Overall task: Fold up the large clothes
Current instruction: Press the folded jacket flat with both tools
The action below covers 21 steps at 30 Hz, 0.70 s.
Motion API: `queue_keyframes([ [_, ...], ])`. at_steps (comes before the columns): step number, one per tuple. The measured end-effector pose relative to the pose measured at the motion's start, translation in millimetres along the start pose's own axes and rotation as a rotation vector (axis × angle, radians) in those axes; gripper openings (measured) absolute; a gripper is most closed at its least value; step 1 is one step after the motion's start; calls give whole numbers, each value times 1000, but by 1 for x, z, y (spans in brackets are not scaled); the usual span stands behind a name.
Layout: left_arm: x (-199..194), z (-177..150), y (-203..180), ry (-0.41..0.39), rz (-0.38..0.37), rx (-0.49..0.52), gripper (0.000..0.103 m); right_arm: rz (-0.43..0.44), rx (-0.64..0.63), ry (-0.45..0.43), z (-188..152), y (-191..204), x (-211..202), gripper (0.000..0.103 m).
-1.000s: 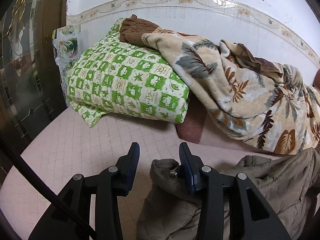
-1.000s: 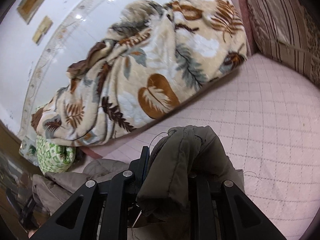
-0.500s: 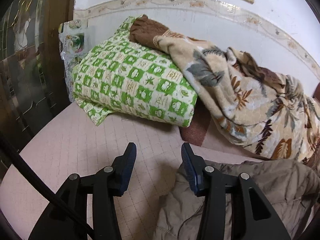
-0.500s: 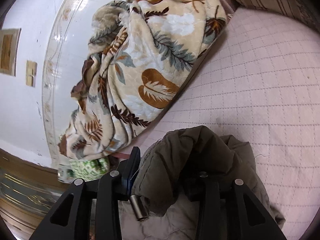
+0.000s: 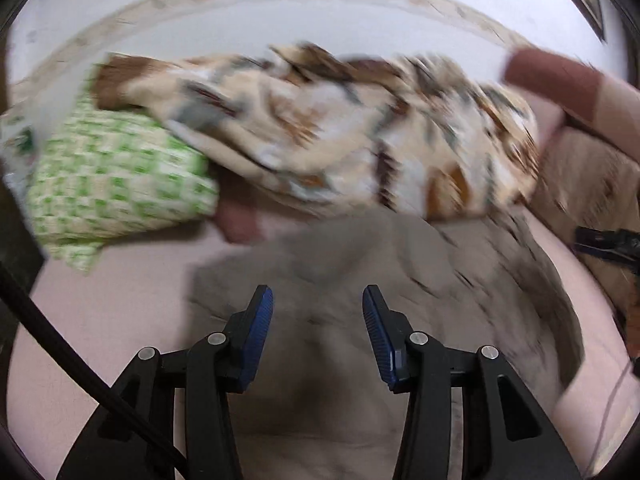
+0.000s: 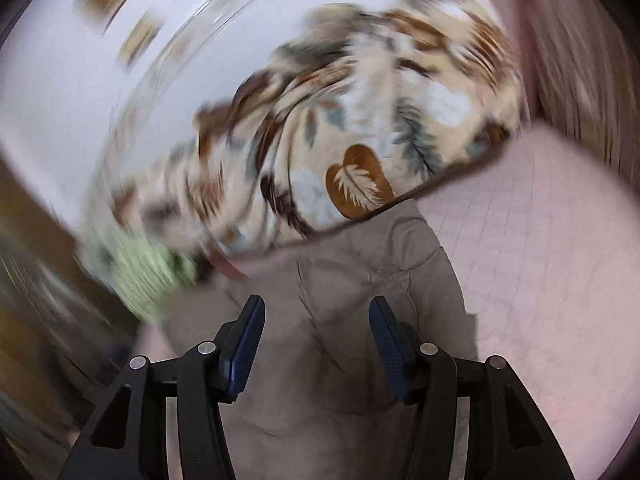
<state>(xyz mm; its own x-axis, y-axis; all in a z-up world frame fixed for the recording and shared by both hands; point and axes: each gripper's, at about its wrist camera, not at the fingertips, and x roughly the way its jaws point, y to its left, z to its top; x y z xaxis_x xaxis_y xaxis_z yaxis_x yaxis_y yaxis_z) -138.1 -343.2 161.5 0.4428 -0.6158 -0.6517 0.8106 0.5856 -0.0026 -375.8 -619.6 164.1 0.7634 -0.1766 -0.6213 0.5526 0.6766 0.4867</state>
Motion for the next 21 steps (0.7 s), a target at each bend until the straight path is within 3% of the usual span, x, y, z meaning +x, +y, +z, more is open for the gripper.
queue_keyframes([
  [2,16,-7,-22,8,16,25,46,-27,-137,22,-17,26,18,50],
  [7,74,-19,-37,133,28,7,46,-128,-290,96,-47,55,75,49],
  [8,85,-23,-34,159,45,-5,46,-191,-315,118,-50,53,91,49],
  [10,105,-32,-27,212,37,-19,46,-243,-324,141,-54,41,109,49],
  [17,143,-37,-24,276,54,-22,48,-266,-269,253,-64,3,156,49],
  [19,141,-32,-25,297,69,-28,48,-258,-223,272,-60,-2,158,49],
  [21,119,-31,-23,266,68,-57,48,-248,-210,260,-56,0,149,49],
])
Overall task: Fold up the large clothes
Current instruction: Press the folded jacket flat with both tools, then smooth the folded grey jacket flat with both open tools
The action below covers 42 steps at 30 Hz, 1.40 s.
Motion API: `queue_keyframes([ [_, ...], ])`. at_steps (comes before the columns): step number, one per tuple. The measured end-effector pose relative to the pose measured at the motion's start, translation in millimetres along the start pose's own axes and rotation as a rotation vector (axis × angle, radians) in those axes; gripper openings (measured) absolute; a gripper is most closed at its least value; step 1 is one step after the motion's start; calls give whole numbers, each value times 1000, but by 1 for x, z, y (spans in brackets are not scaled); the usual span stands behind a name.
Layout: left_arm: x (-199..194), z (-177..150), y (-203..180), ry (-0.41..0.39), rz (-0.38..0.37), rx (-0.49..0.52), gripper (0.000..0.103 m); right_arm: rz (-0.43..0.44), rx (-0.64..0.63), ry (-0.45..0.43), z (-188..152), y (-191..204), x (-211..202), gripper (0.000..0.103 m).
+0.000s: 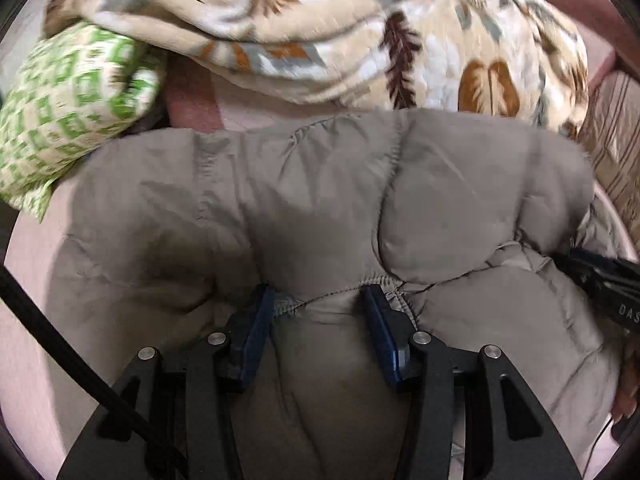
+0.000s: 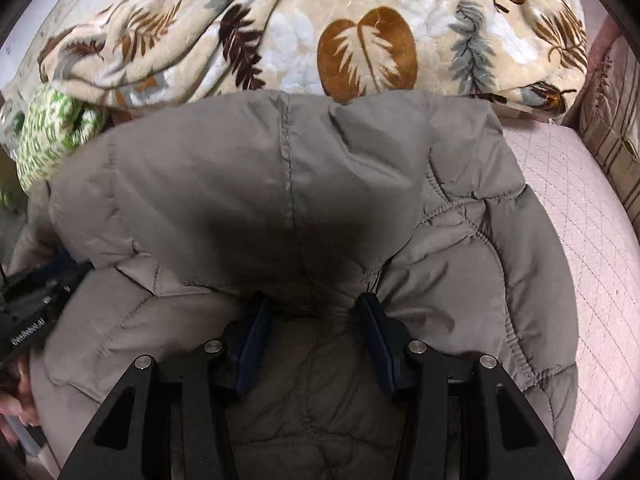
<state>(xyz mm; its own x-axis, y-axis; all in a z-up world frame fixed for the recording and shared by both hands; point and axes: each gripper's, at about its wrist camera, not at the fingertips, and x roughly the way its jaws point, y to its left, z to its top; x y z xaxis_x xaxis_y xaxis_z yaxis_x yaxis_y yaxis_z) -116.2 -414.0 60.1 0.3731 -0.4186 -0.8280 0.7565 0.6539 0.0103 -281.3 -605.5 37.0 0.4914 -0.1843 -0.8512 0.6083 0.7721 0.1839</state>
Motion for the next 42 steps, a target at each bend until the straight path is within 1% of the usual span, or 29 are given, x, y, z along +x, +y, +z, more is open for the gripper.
queue_keyframes([
  [2,-23,-8,5,-38,-8,0,48,15,10,-41,-6,-1,-24,49],
  [3,-44,-20,10,-90,-1,-10,48,24,21,-72,-13,0,-41,49],
  [4,-58,-29,15,-120,-5,-20,48,41,28,-129,-23,-2,-67,50],
  [5,-74,-41,21,-149,-4,-36,48,50,33,-168,-32,-3,-85,51],
  [6,-88,-54,28,-174,13,-57,48,45,36,-196,-42,-3,-99,51],
  [8,-111,-77,42,-209,50,-96,48,37,46,-243,-69,-3,-128,51],
  [9,-119,-87,48,-219,75,-115,48,45,53,-254,-79,-3,-134,51],
  [10,-125,-94,52,-227,93,-132,48,66,72,-278,-95,-4,-146,51],
  [12,-133,-109,61,-236,117,-157,48,72,86,-306,-112,-3,-155,51],
  [14,-131,-114,68,-236,139,-168,48,32,70,-323,-115,8,-156,51],
  [15,-127,-114,71,-233,141,-173,48,28,53,-327,-114,13,-154,51],
  [20,-97,-114,72,-204,105,-189,48,33,-1,-306,-109,45,-122,51],
  [22,-84,-115,72,-174,106,-182,49,13,-30,-280,-106,52,-105,51],
  [24,-73,-114,73,-137,102,-184,50,-8,-29,-200,-107,55,-79,52],
  [26,-67,-113,71,-129,112,-178,51,-17,-13,-150,-110,55,-61,53],
  [28,-65,-112,66,-135,136,-160,51,-62,-46,-143,-112,62,-53,53],
  [31,-70,-113,63,-171,152,-158,50,-78,-46,-143,-111,64,-52,53],
  [33,-84,-114,56,-229,167,-143,50,-67,-47,-151,-112,61,-56,53],
  [35,-100,-112,48,-301,162,-121,50,-48,-39,-169,-112,57,-62,53],
  [36,-111,-112,40,-346,150,-106,50,-32,-35,-185,-111,55,-71,53],
  [37,-117,-112,36,-364,122,-96,50,-23,-33,-195,-112,54,-76,53],
  [39,-123,-113,24,-374,52,-86,50,-4,-30,-251,-111,48,-98,53],
  [41,-117,-113,14,-343,9,-74,50,-38,-28,-282,-112,44,-110,53],
  [42,-112,-113,11,-327,2,-70,50,-58,-21,-290,-112,39,-115,53],
])
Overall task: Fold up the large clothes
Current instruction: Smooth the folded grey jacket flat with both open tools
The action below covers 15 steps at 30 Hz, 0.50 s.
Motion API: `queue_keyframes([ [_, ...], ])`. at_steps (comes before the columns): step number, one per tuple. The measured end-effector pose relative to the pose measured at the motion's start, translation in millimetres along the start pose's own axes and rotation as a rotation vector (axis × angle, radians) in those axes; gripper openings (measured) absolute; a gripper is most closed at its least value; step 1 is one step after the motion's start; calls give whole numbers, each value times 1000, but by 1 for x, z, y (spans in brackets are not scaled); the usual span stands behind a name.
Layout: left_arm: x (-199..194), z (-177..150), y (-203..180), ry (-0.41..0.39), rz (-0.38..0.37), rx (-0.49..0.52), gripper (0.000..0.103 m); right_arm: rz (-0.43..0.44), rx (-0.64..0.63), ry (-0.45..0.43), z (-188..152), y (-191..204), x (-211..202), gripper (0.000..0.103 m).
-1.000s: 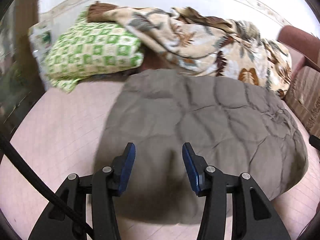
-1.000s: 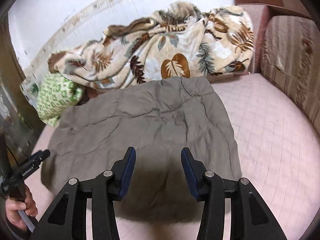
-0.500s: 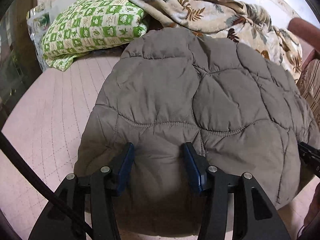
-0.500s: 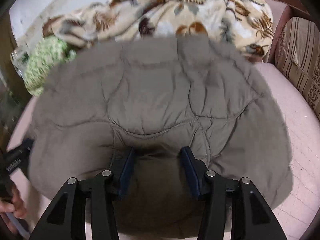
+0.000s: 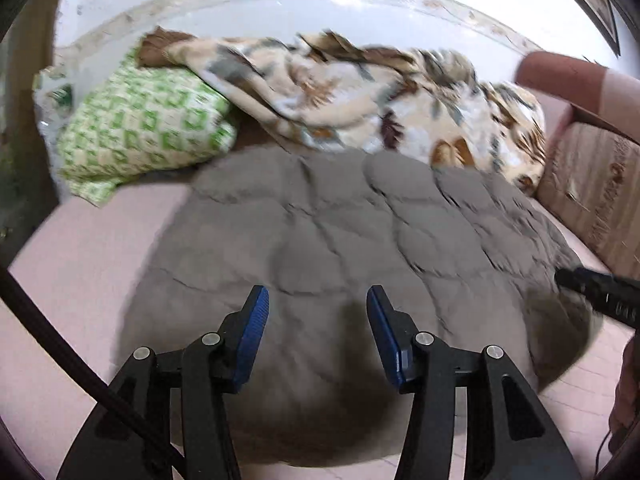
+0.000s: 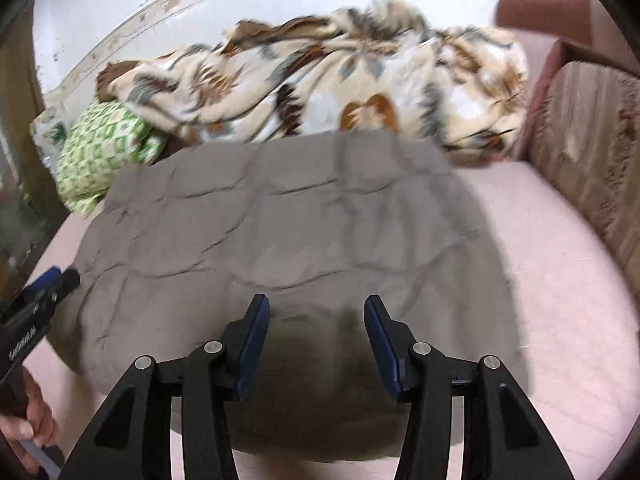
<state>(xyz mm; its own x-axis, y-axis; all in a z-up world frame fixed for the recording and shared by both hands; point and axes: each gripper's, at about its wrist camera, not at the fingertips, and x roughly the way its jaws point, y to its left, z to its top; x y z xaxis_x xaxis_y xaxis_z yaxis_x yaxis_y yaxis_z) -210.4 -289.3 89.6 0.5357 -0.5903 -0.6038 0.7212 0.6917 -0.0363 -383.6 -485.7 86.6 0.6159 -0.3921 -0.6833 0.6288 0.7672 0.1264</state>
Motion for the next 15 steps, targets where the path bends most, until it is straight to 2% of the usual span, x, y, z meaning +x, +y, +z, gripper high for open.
queue_keyframes([
  [3,15,-7,-5,46,15,3,50,-34,54,6,-1,-22,-3,53],
  [8,23,-13,-5,52,27,3,51,-92,115,61,-8,-51,7,53],
  [15,29,-19,-14,45,72,65,51,-97,146,134,-18,-57,30,54],
])
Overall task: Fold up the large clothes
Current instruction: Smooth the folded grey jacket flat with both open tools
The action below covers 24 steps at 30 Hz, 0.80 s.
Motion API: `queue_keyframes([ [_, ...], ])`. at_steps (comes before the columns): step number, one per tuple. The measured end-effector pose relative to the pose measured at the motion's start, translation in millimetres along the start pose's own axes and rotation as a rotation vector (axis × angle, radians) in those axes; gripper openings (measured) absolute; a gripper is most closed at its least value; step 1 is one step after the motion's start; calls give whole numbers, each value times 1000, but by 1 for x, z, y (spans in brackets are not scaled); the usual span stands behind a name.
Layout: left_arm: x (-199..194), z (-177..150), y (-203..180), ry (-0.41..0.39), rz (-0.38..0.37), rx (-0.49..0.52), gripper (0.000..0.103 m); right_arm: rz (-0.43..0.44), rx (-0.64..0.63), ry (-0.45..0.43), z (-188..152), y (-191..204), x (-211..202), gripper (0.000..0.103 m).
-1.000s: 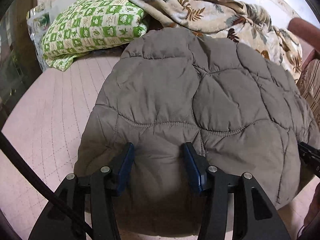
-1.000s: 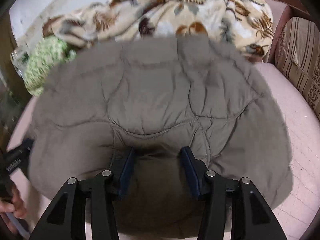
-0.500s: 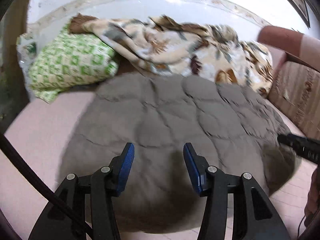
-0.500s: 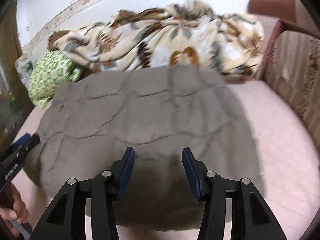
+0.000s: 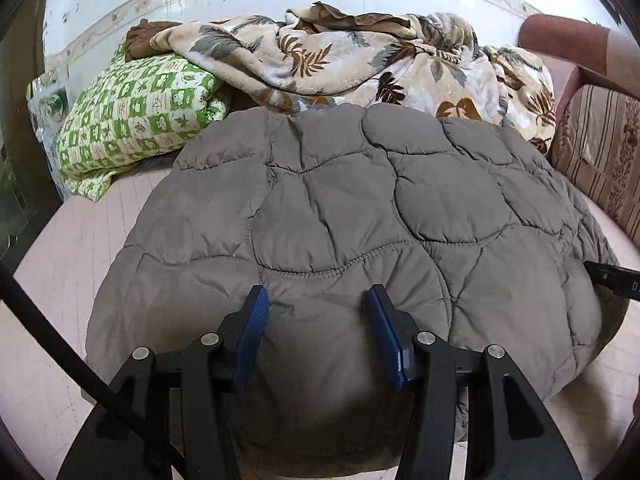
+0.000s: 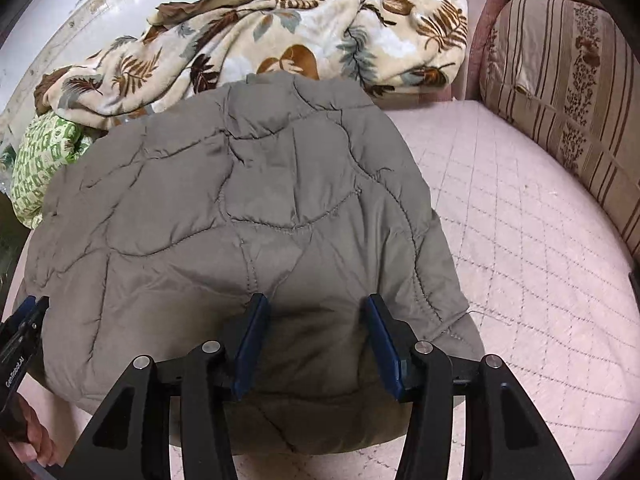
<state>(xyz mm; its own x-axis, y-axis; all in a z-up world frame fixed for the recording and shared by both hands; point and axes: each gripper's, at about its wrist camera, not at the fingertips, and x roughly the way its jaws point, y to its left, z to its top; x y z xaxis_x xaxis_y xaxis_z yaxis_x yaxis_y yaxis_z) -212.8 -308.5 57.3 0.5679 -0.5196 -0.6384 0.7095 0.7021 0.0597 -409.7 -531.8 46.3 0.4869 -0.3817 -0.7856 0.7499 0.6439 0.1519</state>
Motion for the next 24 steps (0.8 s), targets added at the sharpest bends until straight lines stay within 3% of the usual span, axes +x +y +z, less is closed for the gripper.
queue_keyframes([
  [13,2,-2,-2,-4,13,20,52,-22,13,13,2,1,4,56],
  [16,2,-1,-2,-4,14,19,53,-37,13,-54,8,8,-10,56],
  [24,3,-1,-1,-5,15,21,53,86,-112,-140,5,63,-21,56],
])
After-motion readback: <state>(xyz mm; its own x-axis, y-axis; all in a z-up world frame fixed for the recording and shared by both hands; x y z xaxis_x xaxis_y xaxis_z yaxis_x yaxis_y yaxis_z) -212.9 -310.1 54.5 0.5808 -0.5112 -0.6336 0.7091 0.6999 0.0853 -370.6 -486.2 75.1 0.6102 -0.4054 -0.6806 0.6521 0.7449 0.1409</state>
